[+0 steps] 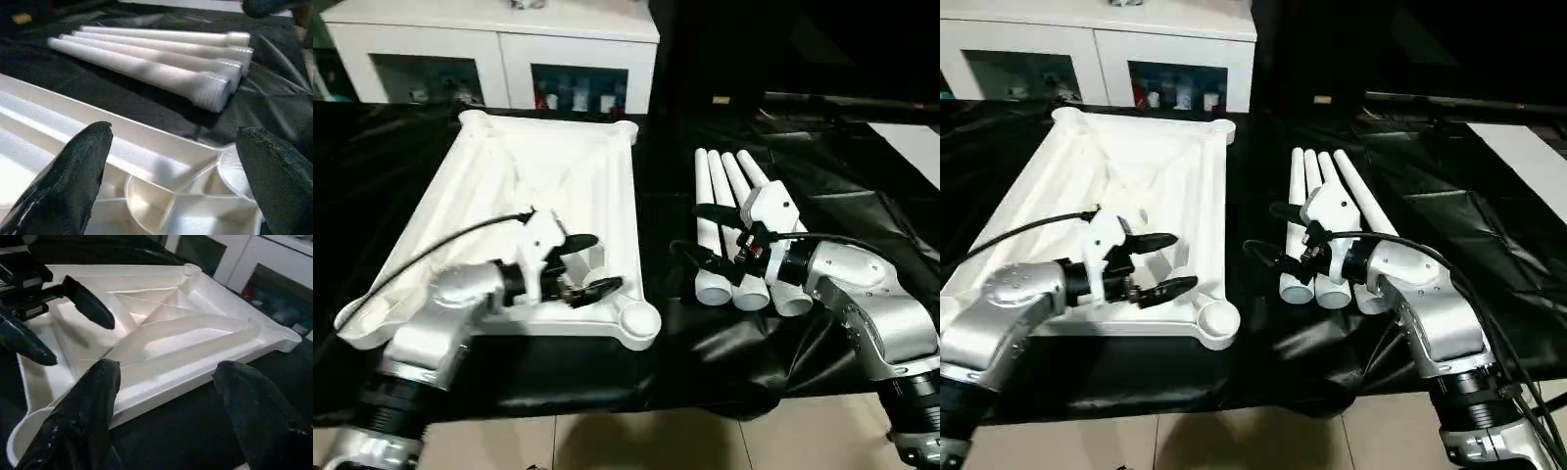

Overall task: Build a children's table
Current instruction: Move table base

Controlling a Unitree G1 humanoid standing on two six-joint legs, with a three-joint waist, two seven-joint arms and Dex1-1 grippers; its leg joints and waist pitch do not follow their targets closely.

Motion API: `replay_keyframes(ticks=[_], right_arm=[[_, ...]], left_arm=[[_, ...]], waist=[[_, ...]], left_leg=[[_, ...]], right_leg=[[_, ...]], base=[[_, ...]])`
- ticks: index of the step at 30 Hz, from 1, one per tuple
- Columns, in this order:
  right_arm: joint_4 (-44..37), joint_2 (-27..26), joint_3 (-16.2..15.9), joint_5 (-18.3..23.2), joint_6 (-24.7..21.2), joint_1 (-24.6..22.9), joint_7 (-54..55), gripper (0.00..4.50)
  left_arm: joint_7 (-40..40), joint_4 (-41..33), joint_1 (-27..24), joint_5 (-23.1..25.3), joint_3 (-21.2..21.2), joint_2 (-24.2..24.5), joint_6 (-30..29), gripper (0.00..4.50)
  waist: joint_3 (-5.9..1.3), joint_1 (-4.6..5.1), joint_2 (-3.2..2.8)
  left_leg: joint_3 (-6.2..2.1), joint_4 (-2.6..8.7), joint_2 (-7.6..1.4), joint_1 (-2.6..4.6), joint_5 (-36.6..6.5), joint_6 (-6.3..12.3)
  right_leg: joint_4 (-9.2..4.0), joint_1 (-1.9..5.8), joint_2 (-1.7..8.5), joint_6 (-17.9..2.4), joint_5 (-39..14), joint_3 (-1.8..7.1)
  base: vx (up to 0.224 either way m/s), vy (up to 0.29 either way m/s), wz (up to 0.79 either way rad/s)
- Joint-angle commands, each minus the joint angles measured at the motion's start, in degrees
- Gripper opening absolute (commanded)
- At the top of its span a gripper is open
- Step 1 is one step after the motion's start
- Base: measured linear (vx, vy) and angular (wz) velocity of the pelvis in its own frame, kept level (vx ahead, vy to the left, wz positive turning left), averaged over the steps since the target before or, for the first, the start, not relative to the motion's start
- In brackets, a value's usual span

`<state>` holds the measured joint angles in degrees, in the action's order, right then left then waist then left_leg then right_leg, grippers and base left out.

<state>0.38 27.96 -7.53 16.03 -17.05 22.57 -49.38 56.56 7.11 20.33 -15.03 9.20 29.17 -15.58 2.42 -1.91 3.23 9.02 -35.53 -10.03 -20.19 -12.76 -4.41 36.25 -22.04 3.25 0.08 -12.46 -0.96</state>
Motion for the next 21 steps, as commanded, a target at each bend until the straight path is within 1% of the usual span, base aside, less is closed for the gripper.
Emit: replay_keyframes(ticks=[1,2,3,4,5,6,7,8,9,10,11,12,13,14,16,17,18,20,21], right_arm=[[-1.08,1.42,-0.51,0.67,0.31,-0.69,-1.90,3.40],[-2.20,2.54,-1.16,0.72,0.44,-1.72,-3.78,3.40],[-2.33,2.67,-1.23,0.71,0.45,-1.85,-3.99,3.40],[-2.70,3.01,-1.42,0.71,0.41,-2.17,-4.57,3.40],[-3.30,3.62,-1.81,0.75,0.44,-2.58,-5.61,3.40],[-3.79,4.16,-2.16,0.84,0.39,-2.94,-6.55,3.40],[-4.13,4.53,-2.43,0.88,0.35,-3.15,-7.14,3.40],[-4.70,5.05,-2.86,1.21,-0.26,-3.44,-8.12,3.40],[-5.80,5.85,-3.58,2.10,-1.68,-3.98,-9.92,3.40],[-6.27,6.18,-3.86,2.51,-2.29,-4.21,-10.66,3.40],[-6.87,6.50,-4.19,2.74,-2.59,-4.56,-11.48,3.40],[-7.65,6.91,-5.28,2.25,-2.87,-5.39,-12.13,3.40],[-7.79,7.02,-5.64,1.99,-2.87,-5.64,-12.25,3.40],[-7.79,7.02,-5.64,1.99,-2.87,-5.64,-12.25,3.40],[-7.75,7.37,-6.68,0.71,-2.12,-6.33,-12.48,3.40],[-7.68,7.50,-7.09,0.24,-1.69,-6.86,-12.83,3.40],[-7.71,7.51,-7.12,0.23,-1.61,-6.99,-12.93,3.40],[-7.97,7.45,-7.10,0.24,-1.78,-7.11,-12.88,3.40],[-8.02,7.44,-7.10,0.28,-1.83,-7.11,-12.88,3.40]], left_arm=[[3.45,-2.39,-0.87,-0.35,1.52,1.73,-0.91,4.49],[7.01,-4.32,-2.33,0.09,3.58,4.59,-1.26,4.49],[7.49,-4.40,-2.46,0.16,3.84,4.94,-1.27,4.49],[8.46,-4.49,-2.75,0.59,4.42,5.75,-0.83,4.49],[8.64,-3.95,-2.86,2.20,5.03,6.45,1.33,4.49],[8.77,-3.29,-2.82,3.68,5.63,6.96,3.50,4.32],[8.96,-3.00,-2.79,4.36,5.98,7.25,4.45,4.32],[9.25,-2.50,-2.61,4.96,6.26,7.43,5.59,4.21],[9.48,-1.53,-2.07,6.39,6.98,7.79,6.85,4.14],[9.47,-1.10,-1.82,7.13,7.33,7.96,7.36,4.11],[9.57,-0.61,-1.50,7.97,7.80,8.23,7.59,4.03],[9.48,1.29,-0.46,9.58,8.73,8.63,7.32,3.94],[9.61,1.81,-0.18,9.96,9.01,8.76,7.36,3.84],[9.61,1.81,-0.18,9.96,9.01,8.76,7.36,3.77],[10.06,2.88,0.51,10.39,9.58,9.26,7.35,3.68],[10.10,4.30,1.25,11.03,9.94,9.42,7.92,3.46],[10.12,4.83,1.49,11.29,10.00,9.40,8.22,3.46],[10.22,5.84,1.92,11.69,9.93,9.23,8.99,3.32],[10.29,5.96,2.00,11.69,9.90,9.22,9.03,3.32]], waist=[[-3.16,-0.10,-0.53],[-3.08,-0.07,-0.61],[-3.10,-0.10,-0.57],[-2.90,-0.03,-0.44],[-2.84,0.00,-0.58],[-2.74,-0.03,-0.59],[-2.74,-0.03,-0.59],[-2.60,-0.05,-0.54],[-2.59,-0.09,-0.57],[-2.58,-0.08,-0.53],[-2.58,-0.11,-0.60],[-2.59,-0.07,-0.55],[-2.63,-0.05,-0.55],[-2.71,0.05,-0.50],[-2.75,0.00,-0.47],[-2.79,0.01,-0.57],[-2.81,0.03,-0.51],[-2.85,0.03,-0.48],[-2.84,0.03,-0.66]], left_leg=[[-0.32,4.49,-2.68,0.08,-2.46,4.26],[-0.23,4.50,-2.71,0.23,-3.01,4.27],[-0.28,4.53,-2.76,0.20,-3.04,4.35],[-0.16,4.64,-2.77,0.18,-3.70,4.36],[-0.20,4.71,-2.81,0.25,-4.78,4.23],[-0.16,4.75,-2.92,0.42,-6.00,3.96],[-0.16,4.75,-2.92,0.42,-6.00,3.96],[-0.18,4.90,-2.99,0.43,-7.13,3.48],[-0.19,4.97,-3.02,0.46,-7.67,3.13],[-0.13,4.96,-2.98,0.50,-7.89,3.26],[-0.15,4.96,-3.06,0.55,-8.01,3.17],[-0.09,4.99,-3.06,0.45,-7.92,2.95],[-0.08,4.94,-3.02,0.52,-7.76,2.86],[-0.11,4.95,-3.00,0.33,-7.22,2.71],[-0.07,4.88,-3.00,0.33,-6.53,2.57],[-0.06,4.84,-3.00,0.32,-6.34,2.65],[-0.06,4.83,-3.02,0.31,-6.12,2.74],[-0.05,4.79,-3.01,0.26,-5.65,2.98],[-0.08,4.80,-3.03,0.27,-5.63,2.99]], right_leg=[[-3.04,2.67,3.72,-14.86,2.83,2.03],[-3.17,2.52,3.71,-15.09,2.35,2.02],[-3.13,2.62,3.75,-15.08,2.34,2.03],[-3.27,2.46,3.69,-14.96,1.46,2.08],[-3.40,2.39,3.69,-14.79,-0.04,2.03],[-3.63,2.29,3.77,-14.48,-1.71,2.10],[-3.63,2.29,3.77,-14.48,-1.71,2.10],[-3.83,2.24,3.84,-14.11,-3.74,2.16],[-3.88,2.24,3.83,-13.79,-4.69,2.16],[-3.99,2.22,3.72,-13.51,-4.89,2.17],[-3.87,2.18,3.83,-13.42,-4.87,2.21],[-3.98,2.12,3.83,-13.07,-5.18,2.22],[-3.93,2.05,3.83,-13.05,-5.15,2.21],[-3.82,2.19,3.91,-13.16,-4.70,2.20],[-3.75,2.15,3.95,-13.39,-3.95,2.22],[-3.71,2.14,3.94,-13.64,-3.19,2.21],[-3.67,2.18,3.95,-13.75,-2.69,2.22],[-3.50,2.24,3.97,-14.25,-1.53,2.19],[-3.49,2.22,3.98,-14.35,-1.40,2.19]], base=[[0.000,0.000,0.00],[0.000,0.000,0.00],[0.000,0.000,0.00],[0.000,0.000,0.00],[0.000,0.000,0.00],[0.000,0.000,0.00],[0.000,0.000,0.00],[0.000,0.000,0.00],[0.000,0.000,0.00],[0.000,0.000,0.00],[0.000,0.000,0.00],[0.000,0.000,0.00],[0.000,0.000,0.00],[0.000,0.000,0.00],[0.000,0.000,0.00],[0.000,0.000,0.00],[0.000,0.000,0.00],[0.000,0.000,0.00],[0.000,0.000,0.00]])
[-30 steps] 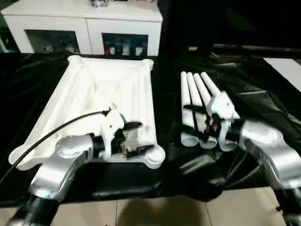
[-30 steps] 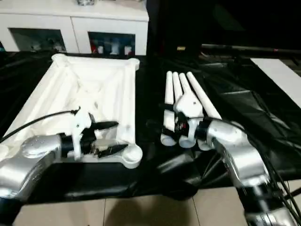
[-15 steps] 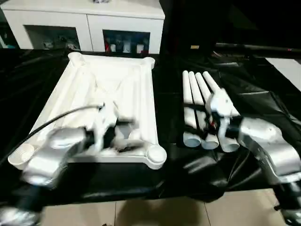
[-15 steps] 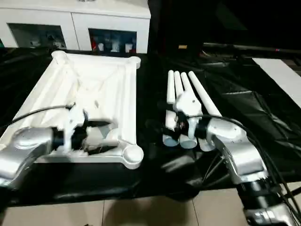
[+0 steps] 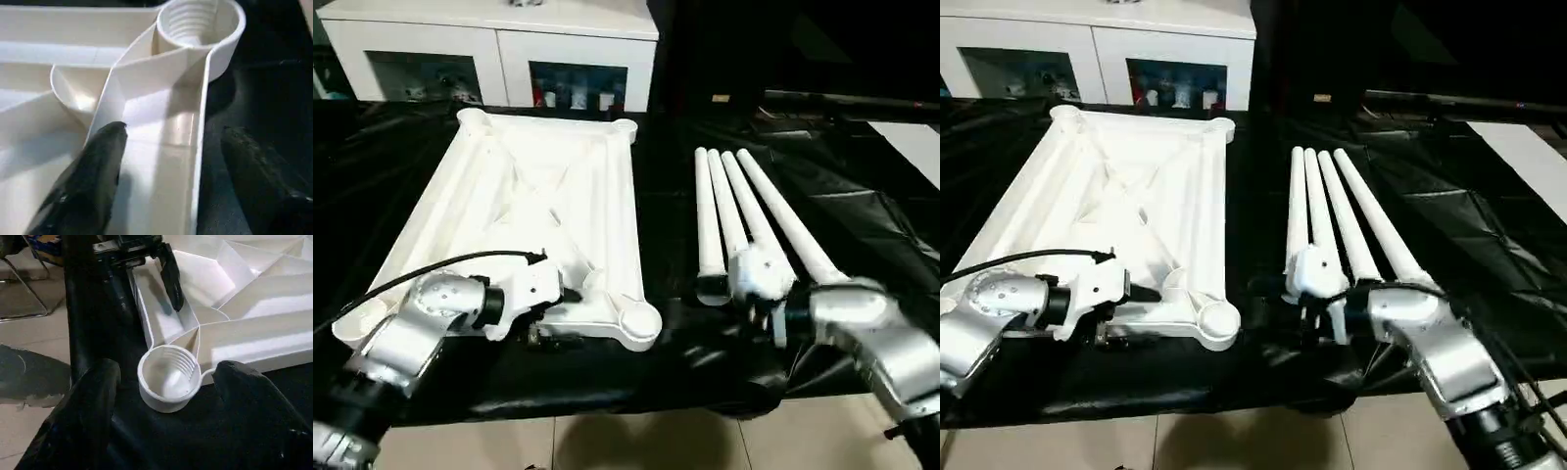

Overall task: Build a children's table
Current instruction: Move table base

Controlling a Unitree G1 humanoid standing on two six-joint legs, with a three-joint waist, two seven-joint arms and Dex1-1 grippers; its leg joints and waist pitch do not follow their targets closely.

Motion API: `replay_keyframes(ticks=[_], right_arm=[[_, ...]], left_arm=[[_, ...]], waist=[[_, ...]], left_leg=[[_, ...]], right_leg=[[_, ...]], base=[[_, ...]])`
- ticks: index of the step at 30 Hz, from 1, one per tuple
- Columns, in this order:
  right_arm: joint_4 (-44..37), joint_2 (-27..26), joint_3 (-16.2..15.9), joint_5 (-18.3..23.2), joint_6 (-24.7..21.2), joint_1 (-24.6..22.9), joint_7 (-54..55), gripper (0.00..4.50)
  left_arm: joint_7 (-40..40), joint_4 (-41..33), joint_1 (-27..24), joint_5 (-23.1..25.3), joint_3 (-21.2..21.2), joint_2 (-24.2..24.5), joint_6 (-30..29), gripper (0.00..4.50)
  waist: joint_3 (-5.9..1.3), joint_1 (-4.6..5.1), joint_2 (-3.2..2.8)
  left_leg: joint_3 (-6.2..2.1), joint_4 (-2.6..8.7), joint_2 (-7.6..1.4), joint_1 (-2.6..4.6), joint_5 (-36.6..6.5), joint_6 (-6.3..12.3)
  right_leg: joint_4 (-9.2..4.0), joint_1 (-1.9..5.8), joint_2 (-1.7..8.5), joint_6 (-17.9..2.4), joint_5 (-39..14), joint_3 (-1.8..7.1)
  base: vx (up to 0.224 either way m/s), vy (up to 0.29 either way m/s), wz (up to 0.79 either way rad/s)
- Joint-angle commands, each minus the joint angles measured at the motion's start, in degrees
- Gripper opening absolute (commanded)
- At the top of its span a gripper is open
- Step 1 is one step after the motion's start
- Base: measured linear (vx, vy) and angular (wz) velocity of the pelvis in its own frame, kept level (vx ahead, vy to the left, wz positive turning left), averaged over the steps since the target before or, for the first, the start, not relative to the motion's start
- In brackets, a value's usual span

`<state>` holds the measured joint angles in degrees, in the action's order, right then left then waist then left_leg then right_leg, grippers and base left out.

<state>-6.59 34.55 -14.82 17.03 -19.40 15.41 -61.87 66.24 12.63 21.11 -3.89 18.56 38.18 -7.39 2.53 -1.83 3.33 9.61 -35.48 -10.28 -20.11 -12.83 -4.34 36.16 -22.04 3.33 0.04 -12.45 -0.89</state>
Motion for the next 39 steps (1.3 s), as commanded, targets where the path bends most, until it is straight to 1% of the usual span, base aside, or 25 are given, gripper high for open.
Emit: replay_keyframes(ticks=[1,2,3,5,7,9,13,14,15,17,18,22,25,27,29,32,34,36,39], right_arm=[[-1.51,0.88,0.21,-0.37,-0.01,-0.02,-0.43,3.40],[-1.73,0.93,0.22,-0.23,-0.25,-0.07,-0.44,3.40],[-1.74,0.94,0.21,-0.25,-0.24,-0.08,-0.43,3.40],[-1.66,0.94,0.07,-0.73,0.07,-0.19,-0.16,3.40],[-1.34,0.88,-0.08,-1.59,0.84,-0.21,0.29,3.40],[-1.26,0.89,-0.11,-1.82,1.13,-0.27,0.35,3.40],[-1.48,1.02,-0.20,-1.28,0.77,-0.24,-0.28,3.40],[-1.59,1.09,-0.24,-1.17,0.64,-0.28,-0.45,3.40],[-1.94,1.40,-0.51,-0.54,-0.08,-0.26,-1.40,3.40],[-2.14,1.57,-0.67,0.03,-0.74,-0.22,-2.09,3.40],[-2.23,1.62,-0.72,0.09,-0.90,-0.25,-2.42,3.40],[-2.24,1.62,-0.70,-0.25,-1.00,-0.35,-2.73,3.40],[-1.87,1.42,-0.74,-0.64,-0.78,-0.29,-2.50,3.40],[-1.85,1.30,-0.79,-0.66,-0.85,-0.24,-2.41,3.40],[-1.78,1.22,-0.82,-0.70,-0.88,-0.18,-2.36,3.40],[-1.57,1.01,-0.81,-0.89,-0.87,-0.08,-2.16,3.40],[-1.44,0.86,-0.73,-1.01,-0.86,-0.04,-1.94,3.40],[-1.21,0.61,-0.59,-1.15,-0.85,0.08,-1.57,3.40],[-0.86,0.35,-0.52,-1.45,-0.62,0.23,-1.09,3.40]], left_arm=[[1.17,1.58,1.92,0.59,0.32,0.07,1.27,3.18],[1.39,1.99,2.16,0.62,0.27,0.02,1.42,3.06],[1.45,2.03,2.19,0.64,0.28,0.05,1.37,2.98],[1.88,2.27,2.42,0.83,0.35,0.46,0.25,2.94],[1.30,2.61,2.61,1.46,0.42,0.69,-0.20,2.91],[1.40,2.71,2.71,1.75,0.69,0.92,-1.18,2.56],[3.13,2.36,2.48,1.44,0.92,1.18,-1.90,2.44],[3.53,2.24,2.40,1.53,1.01,1.30,-1.68,2.31],[3.77,2.02,2.36,1.69,1.06,1.48,-1.52,2.31],[3.75,1.91,2.38,1.86,1.10,1.58,-1.54,2.08],[3.67,1.83,2.38,1.93,1.08,1.56,-1.82,2.01],[3.59,1.73,2.32,2.32,1.11,1.55,-3.24,1.62],[2.99,1.70,2.14,2.78,1.01,1.48,-4.45,1.47],[2.95,1.60,2.06,2.80,0.86,1.44,-5.08,1.21],[2.69,1.57,2.05,3.07,0.80,1.48,-5.59,1.15],[2.32,1.76,1.98,3.33,0.78,1.58,-6.08,0.84],[2.07,1.87,1.87,3.36,0.66,1.56,-6.35,0.79],[1.19,2.18,1.67,3.53,0.14,1.41,-6.73,0.56],[0.08,2.95,1.65,3.81,-0.49,1.33,-6.93,0.35]], waist=[[-2.95,-0.01,-0.74],[-2.92,-0.03,-0.84],[-2.94,-0.02,-0.79],[-2.92,-0.09,-0.88],[-2.87,-0.08,-0.88],[-2.88,-0.07,-0.79],[-2.81,-0.08,-0.81],[-2.83,-0.09,-0.83],[-2.82,-0.08,-0.68],[-2.78,-0.11,-0.77],[-2.79,-0.10,-0.63],[-2.77,-0.11,-0.72],[-2.72,-0.10,-0.75],[-2.72,-0.11,-0.76],[-2.68,-0.10,-0.74],[-2.60,-0.10,-0.74],[-2.56,-0.10,-0.80],[-2.51,-0.07,-0.80],[-2.44,-0.06,-0.80]], left_leg=[[-0.60,4.74,-2.80,0.28,-5.70,2.92],[-0.55,4.74,-2.74,0.33,-6.00,2.92],[-0.57,4.77,-2.75,0.33,-6.10,2.86],[-0.59,4.80,-2.85,0.34,-6.58,2.62],[-0.56,4.82,-2.84,0.35,-6.81,2.46],[-0.56,4.82,-2.85,0.36,-6.90,2.37],[-0.61,4.92,-2.91,0.38,-7.19,2.32],[-0.61,4.91,-2.91,0.38,-7.17,2.29],[-0.58,4.90,-2.90,0.35,-7.14,2.35],[-0.62,4.93,-2.95,0.35,-7.47,2.50],[-0.59,4.91,-2.93,0.35,-7.49,2.54],[-0.61,4.94,-2.98,0.38,-7.42,2.43],[-0.61,4.98,-2.98,0.38,-7.78,2.26],[-0.62,4.98,-2.96,0.37,-7.86,2.20],[-0.62,5.01,-2.96,0.38,-8.19,2.09],[-0.67,5.08,-2.95,0.35,-8.97,1.85],[-0.67,5.12,-2.95,0.38,-9.48,1.65],[-0.73,5.21,-2.97,0.38,-10.21,1.32],[-0.75,5.27,-2.93,0.39,-11.14,0.97]], right_leg=[[-3.45,2.16,3.89,-14.54,-1.23,2.11],[-3.49,2.09,3.83,-14.66,-1.36,2.12],[-3.47,2.14,3.83,-14.70,-1.44,2.12],[-3.45,2.18,3.98,-15.00,-1.60,2.14],[-3.48,2.10,3.89,-15.01,-1.85,2.11],[-3.51,2.13,3.92,-14.90,-2.09,2.15],[-3.56,2.09,3.97,-14.88,-2.68,2.15],[-3.53,2.10,3.97,-14.92,-2.57,2.15],[-3.56,2.11,3.97,-14.91,-2.54,2.16],[-3.57,2.13,4.02,-14.89,-2.93,2.18],[-3.60,2.14,4.03,-14.87,-3.01,2.18],[-3.58,2.04,4.04,-14.80,-3.39,2.18],[-3.67,2.03,4.05,-14.85,-3.88,2.20],[-3.70,2.02,4.07,-14.77,-4.12,2.21],[-3.76,1.97,4.04,-14.67,-4.59,2.22],[-3.92,1.96,4.09,-14.34,-6.24,2.24],[-4.02,1.87,4.08,-14.10,-7.10,2.26],[-4.12,1.82,4.08,-13.63,-8.61,2.25],[-4.33,1.69,4.07,-13.12,-10.49,2.28]], base=[[0.000,0.000,0.00],[0.000,0.000,0.00],[0.000,0.000,0.00],[0.000,0.000,0.00],[0.000,0.000,0.00],[0.000,0.000,0.00],[0.000,0.000,0.00],[0.000,0.000,0.00],[0.000,0.000,0.00],[0.000,0.000,0.00],[0.000,0.000,0.00],[0.000,0.000,0.00],[0.000,0.000,0.00],[0.000,0.000,0.00],[0.000,0.000,0.00],[0.000,0.000,0.00],[0.000,0.000,0.00],[0.000,0.000,0.00],[0.000,0.000,0.00]])
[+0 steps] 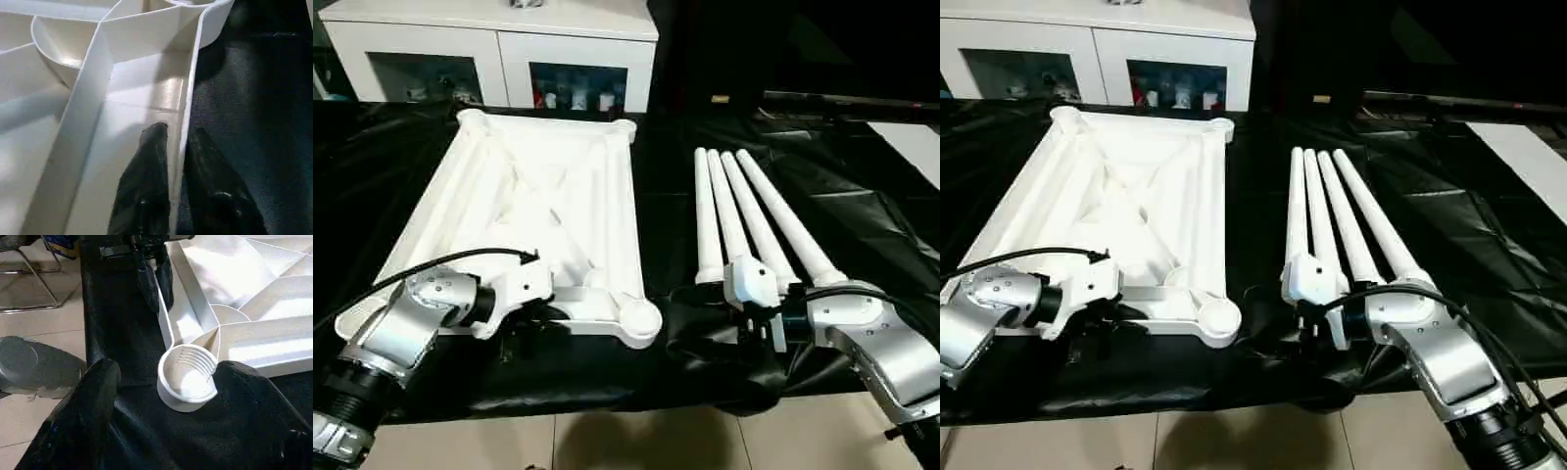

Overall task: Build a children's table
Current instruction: Move table base

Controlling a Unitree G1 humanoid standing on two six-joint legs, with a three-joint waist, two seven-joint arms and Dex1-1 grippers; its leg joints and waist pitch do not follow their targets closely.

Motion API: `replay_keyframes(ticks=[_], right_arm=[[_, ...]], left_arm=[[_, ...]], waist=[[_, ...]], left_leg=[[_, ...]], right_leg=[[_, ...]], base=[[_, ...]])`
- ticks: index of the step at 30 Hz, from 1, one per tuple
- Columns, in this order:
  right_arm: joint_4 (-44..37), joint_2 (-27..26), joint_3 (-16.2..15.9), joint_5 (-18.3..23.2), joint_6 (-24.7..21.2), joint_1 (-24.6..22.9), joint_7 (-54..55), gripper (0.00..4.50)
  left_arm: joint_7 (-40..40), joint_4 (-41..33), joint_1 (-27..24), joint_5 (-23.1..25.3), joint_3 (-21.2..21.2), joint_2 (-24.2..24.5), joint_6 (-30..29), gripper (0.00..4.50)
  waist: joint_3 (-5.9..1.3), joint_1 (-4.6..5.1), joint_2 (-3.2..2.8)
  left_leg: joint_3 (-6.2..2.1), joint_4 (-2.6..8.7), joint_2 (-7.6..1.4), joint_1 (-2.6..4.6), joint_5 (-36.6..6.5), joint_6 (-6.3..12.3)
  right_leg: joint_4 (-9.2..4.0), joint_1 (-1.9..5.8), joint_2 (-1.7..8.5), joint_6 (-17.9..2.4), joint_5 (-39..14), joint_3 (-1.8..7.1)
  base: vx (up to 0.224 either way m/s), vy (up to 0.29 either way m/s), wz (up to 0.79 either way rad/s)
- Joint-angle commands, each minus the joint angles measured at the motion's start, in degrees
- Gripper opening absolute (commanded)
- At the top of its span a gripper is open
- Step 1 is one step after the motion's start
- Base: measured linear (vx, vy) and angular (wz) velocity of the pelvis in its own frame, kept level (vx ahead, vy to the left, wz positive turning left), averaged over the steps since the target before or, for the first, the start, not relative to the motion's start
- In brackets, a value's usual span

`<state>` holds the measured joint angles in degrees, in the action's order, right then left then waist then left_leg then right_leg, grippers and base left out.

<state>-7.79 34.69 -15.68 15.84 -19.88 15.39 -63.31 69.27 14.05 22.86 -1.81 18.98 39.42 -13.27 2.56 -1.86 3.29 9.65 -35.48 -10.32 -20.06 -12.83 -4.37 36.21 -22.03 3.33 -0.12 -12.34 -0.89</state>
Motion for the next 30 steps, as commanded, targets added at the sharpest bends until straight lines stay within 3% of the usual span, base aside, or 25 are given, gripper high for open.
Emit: replay_keyframes(ticks=[1,6,12,17,24,26,30], right_arm=[[0.68,0.00,0.39,-0.60,0.00,0.35,0.88,3.40],[2.35,-1.01,0.55,-1.86,0.65,1.15,2.82,3.40],[4.78,-2.07,0.69,-3.37,1.68,2.89,4.62,3.40],[6.17,-2.49,0.75,-4.08,2.18,3.89,5.44,3.40],[7.62,-2.87,1.04,-4.66,2.84,4.79,6.49,3.40],[8.26,-4.05,2.25,-4.72,3.27,5.43,8.22,3.40],[8.69,-6.17,4.59,-3.14,0.72,6.71,11.48,3.40]], left_arm=[[-3.65,2.14,-0.05,1.93,-1.28,0.11,-1.11,0.23],[-5.60,3.49,-0.04,2.58,-2.84,1.25,-1.27,0.04],[-7.74,5.04,-0.01,3.49,-4.65,3.29,-0.57,0.04],[-7.98,6.10,-0.74,3.12,-5.74,4.54,2.80,0.04],[-7.85,7.09,-1.78,2.63,-6.75,5.39,7.50,0.04],[-6.86,6.65,-1.26,-0.16,-8.71,4.41,6.40,0.45],[-5.57,4.56,-0.96,-3.08,-10.48,4.40,4.04,0.79]], waist=[[-2.45,0.07,-0.69],[-2.52,0.70,-0.58],[-2.89,1.65,-0.47],[-2.84,1.60,-0.49],[-2.84,1.27,-0.45],[-2.89,1.23,-0.33],[-3.05,1.11,-0.28]], left_leg=[[-0.87,5.34,-2.89,0.16,-11.13,0.83],[-1.09,5.42,-2.74,-0.32,-10.75,0.59],[-0.81,4.83,-2.62,-0.20,-6.92,2.43],[-0.64,4.74,-2.62,-0.12,-5.81,3.54],[-0.52,4.81,-2.80,0.08,-6.03,3.20],[-0.46,4.75,-2.76,0.03,-5.27,3.16],[-0.25,4.58,-2.66,0.13,-3.56,3.07]], right_leg=[[-4.36,1.77,4.08,-12.76,-10.85,2.29],[-4.32,1.97,4.09,-12.06,-11.41,2.16],[-3.85,2.10,3.90,-14.12,-4.46,2.15],[-3.63,1.96,3.82,-15.08,-2.07,2.15],[-3.45,1.87,3.89,-15.27,-1.69,2.13],[-3.31,1.91,3.94,-15.31,-0.76,2.19],[-2.97,1.74,3.74,-16.05,1.82,2.19]], base=[[0.000,0.000,0.00],[0.000,0.000,0.00],[0.000,0.000,0.00],[0.000,0.000,0.00],[0.000,0.000,0.00],[0.000,0.000,0.00],[0.000,0.000,0.00]])
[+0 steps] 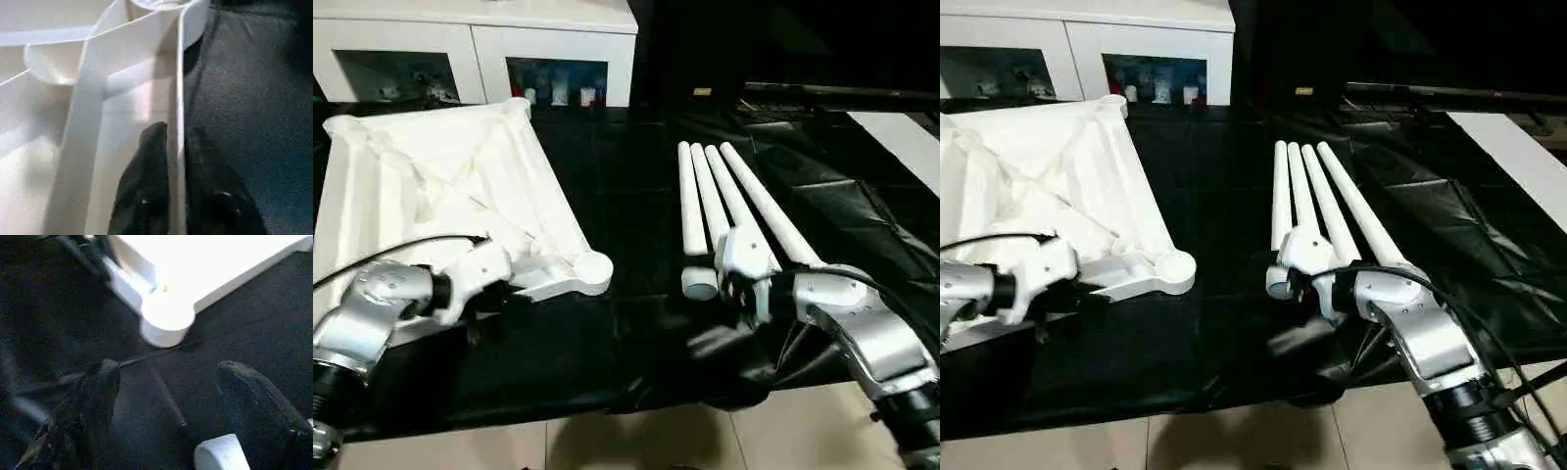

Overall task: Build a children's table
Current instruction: Move table base, then pick table leg

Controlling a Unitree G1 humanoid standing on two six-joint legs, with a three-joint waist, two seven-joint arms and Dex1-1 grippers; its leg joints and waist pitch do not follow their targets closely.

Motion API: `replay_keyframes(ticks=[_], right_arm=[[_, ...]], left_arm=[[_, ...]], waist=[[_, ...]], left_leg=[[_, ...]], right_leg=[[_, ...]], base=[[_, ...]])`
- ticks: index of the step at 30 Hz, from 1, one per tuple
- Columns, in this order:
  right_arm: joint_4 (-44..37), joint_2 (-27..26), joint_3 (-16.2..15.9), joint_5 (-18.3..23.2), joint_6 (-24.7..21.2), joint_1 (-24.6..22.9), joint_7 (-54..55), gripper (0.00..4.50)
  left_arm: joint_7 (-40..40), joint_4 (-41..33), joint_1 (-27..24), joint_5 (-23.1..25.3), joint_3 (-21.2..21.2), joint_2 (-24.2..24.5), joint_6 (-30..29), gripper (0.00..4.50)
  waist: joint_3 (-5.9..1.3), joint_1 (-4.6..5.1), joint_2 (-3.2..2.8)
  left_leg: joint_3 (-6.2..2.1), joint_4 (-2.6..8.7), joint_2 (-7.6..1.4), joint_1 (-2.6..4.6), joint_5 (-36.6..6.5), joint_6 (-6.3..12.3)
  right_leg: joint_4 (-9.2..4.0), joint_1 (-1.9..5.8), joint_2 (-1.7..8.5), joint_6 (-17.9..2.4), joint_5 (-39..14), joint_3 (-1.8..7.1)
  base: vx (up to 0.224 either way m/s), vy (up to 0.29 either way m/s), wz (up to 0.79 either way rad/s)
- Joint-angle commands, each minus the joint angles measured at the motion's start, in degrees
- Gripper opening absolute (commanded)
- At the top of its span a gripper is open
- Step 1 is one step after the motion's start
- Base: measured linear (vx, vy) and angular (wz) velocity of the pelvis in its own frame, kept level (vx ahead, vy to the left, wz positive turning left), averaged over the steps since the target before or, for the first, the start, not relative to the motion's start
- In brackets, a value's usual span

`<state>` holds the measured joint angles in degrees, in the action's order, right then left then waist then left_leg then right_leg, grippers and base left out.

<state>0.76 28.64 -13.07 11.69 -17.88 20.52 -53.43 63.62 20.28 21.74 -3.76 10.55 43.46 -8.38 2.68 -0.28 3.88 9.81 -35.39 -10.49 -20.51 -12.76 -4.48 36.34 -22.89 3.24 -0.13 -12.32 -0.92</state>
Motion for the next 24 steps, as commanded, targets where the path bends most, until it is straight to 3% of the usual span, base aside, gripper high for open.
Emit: replay_keyframes(ticks=[1,3,6,7,8,9,11,12,13,14,15,17,19,20,22,23,24], right_arm=[[0.14,-0.12,1.97,1.01,-1.28,1.58,1.60,3.40],[0.06,-0.85,2.70,1.41,-3.04,2.13,3.22,3.40],[0.96,-4.85,5.05,2.30,-14.33,6.20,11.19,3.40],[1.14,-5.08,5.20,2.26,-14.84,6.44,11.62,3.40],[4.53,-8.89,8.29,2.50,-20.60,10.01,18.17,3.67],[5.79,-10.19,9.47,2.75,-22.04,11.16,20.25,3.74],[9.82,-12.72,11.56,1.78,-23.69,14.29,25.75,3.80],[10.30,-12.89,11.58,1.53,-23.59,14.63,26.19,3.80],[14.21,-14.34,12.21,0.11,-22.63,17.39,29.73,3.93],[18.60,-15.94,13.39,-0.38,-21.48,20.44,33.49,4.13],[20.06,-16.37,13.81,-0.25,-21.35,21.44,34.68,4.13],[24.97,-17.19,14.79,-0.70,-20.91,24.54,38.67,4.16],[28.78,-17.67,15.73,-0.70,-20.84,26.74,40.87,4.33],[30.31,-17.79,15.96,-0.65,-20.74,27.44,41.40,4.33],[33.49,-18.57,17.03,-0.90,-22.20,28.99,42.63,4.33],[34.51,-18.57,16.73,-1.51,-23.51,29.46,43.06,4.33],[35.75,-18.49,16.19,-2.35,-25.17,30.03,43.57,4.44]], left_arm=[[0.08,-1.67,0.17,-1.13,-2.05,0.36,-0.85,0.94],[-0.13,-2.11,0.29,-1.48,-2.56,0.52,-0.65,1.05],[-1.84,-4.81,0.49,-5.02,-7.97,1.77,0.66,1.25],[-1.81,-4.94,0.48,-5.24,-8.19,1.85,0.48,1.25],[-2.02,-6.32,0.34,-7.58,-10.95,2.74,-1.63,1.36],[-2.16,-6.66,0.31,-8.16,-11.74,2.96,-2.24,1.36],[-2.81,-8.31,0.09,-9.36,-13.26,2.89,-3.69,1.36],[-2.90,-8.58,0.05,-9.46,-13.34,2.81,-4.04,1.36],[-3.17,-10.85,-0.38,-10.14,-13.44,2.23,-6.50,1.36],[-3.03,-13.35,-0.98,-10.62,-12.76,1.55,-8.68,1.36],[-3.10,-14.06,-1.14,-10.66,-12.46,1.22,-9.19,1.36],[-3.48,-16.75,-1.73,-11.80,-11.59,-0.44,-10.33,1.36],[-3.85,-19.32,-2.00,-13.15,-10.74,-1.93,-11.63,1.36],[-3.64,-20.58,-2.04,-14.04,-10.24,-2.46,-12.62,1.36],[-3.99,-23.28,-1.88,-15.75,-8.94,-3.34,-14.83,1.36],[-3.88,-23.87,-1.67,-16.17,-8.52,-3.60,-15.46,1.36],[-3.64,-24.53,-1.42,-16.67,-8.05,-3.93,-16.22,1.54]], waist=[[-3.17,-0.45,-0.82],[-3.13,-0.56,-0.78],[-3.08,-0.53,-0.87],[-3.21,-0.33,-0.77],[-3.11,-0.27,-0.76],[-3.06,-0.07,-0.79],[-2.94,-0.04,-0.77],[-2.95,-0.10,-0.80],[-2.97,-0.30,-0.43],[-3.01,-0.36,-0.63],[-3.08,-0.38,-0.39],[-3.11,-0.75,-0.63],[-3.26,-0.93,0.32],[-3.24,-1.24,0.17],[-3.26,-1.43,0.51],[-3.21,-1.44,1.00],[-3.18,-1.44,0.96]], left_leg=[[-0.44,4.53,-2.50,0.49,-3.56,3.23],[-0.43,4.54,-2.47,0.54,-3.26,3.37],[-0.37,4.56,-2.47,0.68,-3.30,2.86],[-0.40,4.58,-2.26,0.53,-3.11,2.03],[-0.40,4.57,-2.24,0.56,-3.22,1.29],[-0.34,4.58,-2.09,0.52,-3.38,0.84],[-0.22,4.65,-2.05,0.79,-4.99,-1.35],[-0.28,4.77,-2.03,0.73,-5.19,-1.78],[-0.04,4.65,-2.21,1.00,-4.78,-2.10],[-0.06,4.77,-2.13,0.96,-3.95,-2.63],[0.06,4.69,-2.17,1.03,-3.60,-2.71],[0.18,4.60,-2.06,0.99,-1.82,-2.67],[0.35,4.58,-2.04,0.84,-0.60,-2.51],[0.37,4.54,-2.04,0.90,-0.39,-2.58],[0.43,4.49,-1.92,0.71,0.70,-2.43],[0.47,4.47,-1.92,0.61,0.90,-2.26],[0.45,4.45,-1.85,0.59,1.06,-2.31]], right_leg=[[-3.08,2.68,3.81,-16.07,1.99,2.18],[-3.02,2.72,3.78,-16.05,2.20,2.18],[-3.03,2.62,3.68,-15.91,1.61,2.19],[-2.90,2.69,3.58,-15.95,1.40,2.12],[-2.87,2.61,3.55,-15.76,1.28,2.15],[-2.81,2.49,3.54,-15.83,0.96,2.22],[-2.95,2.10,3.48,-15.22,-2.02,2.26],[-3.03,2.33,3.34,-14.92,-2.34,2.17],[-2.89,2.07,3.41,-14.63,-1.34,2.22],[-2.83,2.10,3.43,-14.65,-1.17,2.14],[-2.77,2.07,3.44,-14.61,-0.76,2.17],[-2.55,2.27,3.26,-14.17,1.92,2.18],[-2.29,2.46,3.38,-14.10,3.66,2.22],[-2.23,2.44,3.27,-13.95,4.16,2.19],[-2.00,2.55,3.08,-13.52,6.01,2.19],[-2.10,2.68,3.05,-13.12,6.37,2.19],[-2.05,2.71,2.99,-12.95,6.26,2.19]], base=[[0.000,0.000,0.00],[0.000,0.000,0.00],[0.000,0.000,0.00],[0.000,0.000,0.00],[0.000,0.000,0.00],[0.000,0.000,0.00],[0.000,0.000,0.00],[0.000,0.000,0.00],[0.000,0.000,0.00],[0.000,0.000,0.00],[0.000,0.000,0.00],[0.000,0.000,0.00],[0.000,0.000,0.00],[0.000,0.000,0.00],[0.000,0.000,0.00],[0.000,0.000,0.00],[0.000,0.000,0.00]])
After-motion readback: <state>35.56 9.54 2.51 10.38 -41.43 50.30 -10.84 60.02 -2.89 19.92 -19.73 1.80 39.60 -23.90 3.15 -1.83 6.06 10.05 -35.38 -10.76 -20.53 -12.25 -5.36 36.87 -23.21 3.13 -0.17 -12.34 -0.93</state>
